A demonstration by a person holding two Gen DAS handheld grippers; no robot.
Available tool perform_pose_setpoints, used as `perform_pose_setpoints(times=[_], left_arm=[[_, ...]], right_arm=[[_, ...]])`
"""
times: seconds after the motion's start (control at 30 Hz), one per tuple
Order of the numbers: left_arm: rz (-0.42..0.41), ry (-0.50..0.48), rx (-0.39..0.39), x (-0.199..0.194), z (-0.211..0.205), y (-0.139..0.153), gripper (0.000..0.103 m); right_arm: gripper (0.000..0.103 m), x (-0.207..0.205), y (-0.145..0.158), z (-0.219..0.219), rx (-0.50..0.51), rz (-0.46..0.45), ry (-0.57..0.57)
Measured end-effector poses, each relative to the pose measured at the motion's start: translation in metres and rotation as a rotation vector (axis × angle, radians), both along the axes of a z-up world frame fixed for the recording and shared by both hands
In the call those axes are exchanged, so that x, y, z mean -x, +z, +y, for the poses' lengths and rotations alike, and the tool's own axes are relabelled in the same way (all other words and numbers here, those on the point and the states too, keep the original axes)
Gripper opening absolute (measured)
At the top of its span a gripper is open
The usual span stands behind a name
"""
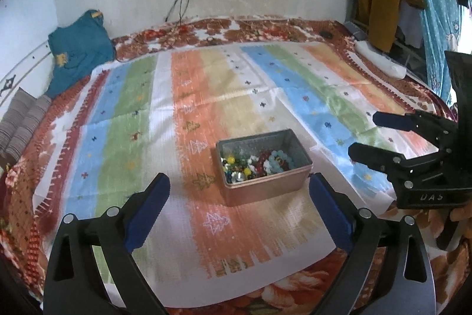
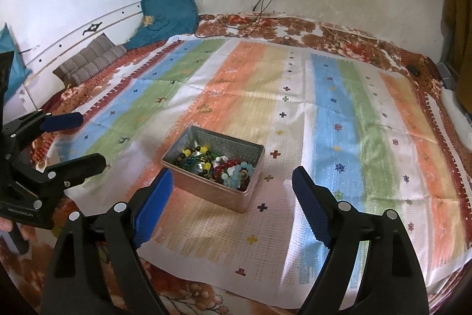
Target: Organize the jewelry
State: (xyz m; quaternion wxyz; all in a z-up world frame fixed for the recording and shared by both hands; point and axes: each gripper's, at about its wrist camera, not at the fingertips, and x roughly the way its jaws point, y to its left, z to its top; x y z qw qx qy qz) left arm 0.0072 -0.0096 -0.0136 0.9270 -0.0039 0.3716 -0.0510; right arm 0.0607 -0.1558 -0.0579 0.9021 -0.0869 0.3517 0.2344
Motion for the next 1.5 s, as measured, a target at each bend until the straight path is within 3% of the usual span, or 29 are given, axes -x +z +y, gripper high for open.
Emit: perform_pose_setpoints(times=[0.5, 1.1, 1.5], left_arm=[[-0.049, 0.007, 0.011, 0.003, 0.0, 0.006, 0.097], [-0.049, -0.012, -0.031, 0.004, -0.009, 0.005, 0.097], [-0.061, 0.024, -0.034, 0.006, -0.004, 0.009, 0.097]], right_arm=[[0.086, 0.009, 0.006, -0.004, -0.03, -0.045, -0.007], [0.094, 0.012, 0.009, -0.012, -0.051, -0.066, -0.017], [0.094, 0.017, 0.01, -0.014, -0.055, -0.08, -0.015]])
